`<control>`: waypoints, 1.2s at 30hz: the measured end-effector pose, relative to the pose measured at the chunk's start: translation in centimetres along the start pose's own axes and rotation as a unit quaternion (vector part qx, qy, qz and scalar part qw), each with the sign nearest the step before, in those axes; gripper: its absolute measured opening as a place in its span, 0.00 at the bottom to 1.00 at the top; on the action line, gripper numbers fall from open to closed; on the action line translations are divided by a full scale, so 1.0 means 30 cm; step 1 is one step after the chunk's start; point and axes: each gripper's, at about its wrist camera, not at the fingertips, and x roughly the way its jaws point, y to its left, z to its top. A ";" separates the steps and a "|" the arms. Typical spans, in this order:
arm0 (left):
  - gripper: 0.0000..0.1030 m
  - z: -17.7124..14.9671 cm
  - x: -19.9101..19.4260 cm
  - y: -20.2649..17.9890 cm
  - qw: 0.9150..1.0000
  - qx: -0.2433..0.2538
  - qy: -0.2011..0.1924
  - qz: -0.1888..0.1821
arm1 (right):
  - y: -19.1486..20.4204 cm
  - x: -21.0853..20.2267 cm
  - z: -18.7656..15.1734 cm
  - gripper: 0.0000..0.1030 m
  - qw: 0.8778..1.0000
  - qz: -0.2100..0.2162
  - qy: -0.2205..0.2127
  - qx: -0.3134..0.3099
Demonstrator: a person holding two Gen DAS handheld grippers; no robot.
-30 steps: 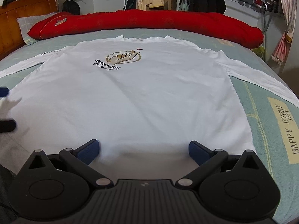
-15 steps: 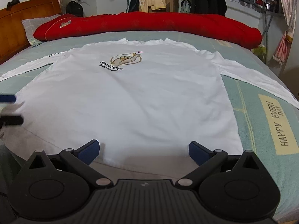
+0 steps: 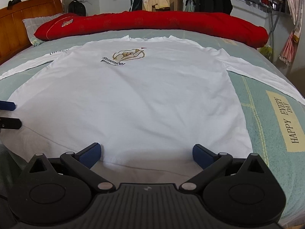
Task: Fold clothes
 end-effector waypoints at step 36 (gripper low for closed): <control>0.79 0.006 0.030 -0.026 0.998 0.056 -0.001 -0.032 | -0.060 -0.052 -0.003 1.00 1.000 0.006 0.004 0.018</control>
